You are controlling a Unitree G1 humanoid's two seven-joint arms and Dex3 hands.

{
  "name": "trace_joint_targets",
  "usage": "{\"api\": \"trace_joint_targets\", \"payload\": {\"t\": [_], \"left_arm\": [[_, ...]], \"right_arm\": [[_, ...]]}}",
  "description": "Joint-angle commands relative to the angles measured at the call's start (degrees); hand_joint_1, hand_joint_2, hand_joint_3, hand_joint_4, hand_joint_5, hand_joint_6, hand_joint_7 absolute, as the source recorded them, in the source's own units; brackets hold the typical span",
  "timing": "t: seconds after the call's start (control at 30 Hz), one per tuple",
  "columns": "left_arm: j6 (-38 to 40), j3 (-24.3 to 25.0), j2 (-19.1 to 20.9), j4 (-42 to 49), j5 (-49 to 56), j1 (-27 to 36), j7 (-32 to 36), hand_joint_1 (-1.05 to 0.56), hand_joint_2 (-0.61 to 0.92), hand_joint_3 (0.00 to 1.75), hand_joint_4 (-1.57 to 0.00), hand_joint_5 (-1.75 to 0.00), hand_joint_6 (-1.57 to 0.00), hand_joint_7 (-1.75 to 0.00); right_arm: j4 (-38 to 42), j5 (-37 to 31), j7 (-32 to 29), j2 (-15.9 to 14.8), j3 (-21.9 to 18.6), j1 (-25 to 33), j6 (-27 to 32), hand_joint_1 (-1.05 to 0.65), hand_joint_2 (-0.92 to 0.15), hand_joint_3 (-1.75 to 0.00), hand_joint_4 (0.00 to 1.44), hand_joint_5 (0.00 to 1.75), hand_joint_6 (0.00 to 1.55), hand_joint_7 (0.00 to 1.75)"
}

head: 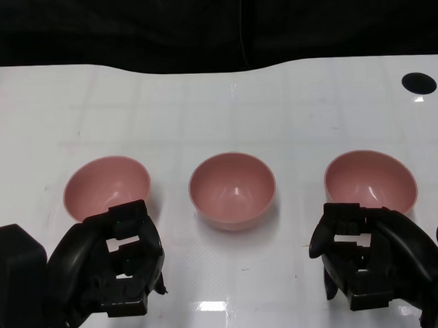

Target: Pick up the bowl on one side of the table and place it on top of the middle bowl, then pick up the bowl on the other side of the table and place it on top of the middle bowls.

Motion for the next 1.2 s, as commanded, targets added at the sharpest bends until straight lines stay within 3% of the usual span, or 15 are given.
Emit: {"api": "trace_joint_targets", "payload": {"t": [0.03,0.57,0.67,0.9,0.97,1.03,1.1,1.2], "left_arm": [[-0.3,0.6,0.8,0.2,0.3,-0.4,-0.2,-0.15,0.39,1.36,-0.83,-1.71,-0.83,-1.55],[-0.4,0.7,0.8,0.7,0.1,-0.5,-0.4,-0.16,0.36,1.40,-0.82,-1.71,-0.82,-1.54],[0.1,0.7,0.9,0.5,0.1,-0.5,-0.2,-0.17,0.36,1.40,-0.83,-1.70,-0.83,-1.53],[-0.1,0.7,1.0,0.4,0.2,-0.4,-0.2,-0.16,0.37,1.38,-0.83,-1.69,-0.83,-1.52],[-0.4,0.7,0.9,0.5,0.3,-0.4,-0.3,-0.16,0.36,1.39,-0.83,-1.70,-0.83,-1.53],[-0.7,0.6,1.0,0.5,0.4,-0.4,-0.4,-0.16,0.34,1.42,-0.83,-1.70,-0.82,-1.54],[-0.5,0.6,1.0,0.5,0.4,-0.4,-0.3,-0.16,0.33,1.43,-0.83,-1.70,-0.82,-1.54],[-0.7,0.5,1.1,0.5,0.6,-0.3,-0.3,-0.17,0.36,1.38,-0.83,-1.69,-0.82,-1.54]], "right_arm": [[0.2,-0.2,0.0,-0.8,-0.3,-0.4,0.0,-0.07,-0.44,-1.34,0.82,1.63,0.82,1.32],[0.4,-2.4,-0.9,-0.9,-0.2,-0.3,-2.6,-0.07,-0.44,-1.30,0.80,1.56,0.80,1.24],[1.6,-6.3,-1.9,-1.5,0.4,-0.2,-8.2,-0.10,-0.50,-1.11,0.73,1.44,0.73,1.06],[6.7,-12.5,-2.7,-2.7,0.6,-0.7,-20.1,-0.18,-0.53,-0.87,0.57,1.15,0.58,0.69],[7.3,-13.7,-3.3,-2.8,0.5,-0.8,-22.0,-0.20,-0.61,-0.69,0.55,1.02,0.55,0.57],[8.3,-14.3,-4.0,-2.6,0.3,-0.9,-24.2,-0.26,-0.77,-0.33,0.49,0.86,0.52,0.39],[8.9,-15.9,-5.4,-2.8,0.1,-1.0,-26.0,-0.32,-0.84,-0.16,0.43,0.78,0.49,0.29],[9.6,-18.8,-7.8,-3.2,-0.2,-1.6,-27.8,-0.40,-0.87,-0.06,0.34,0.68,0.44,0.17]]}}
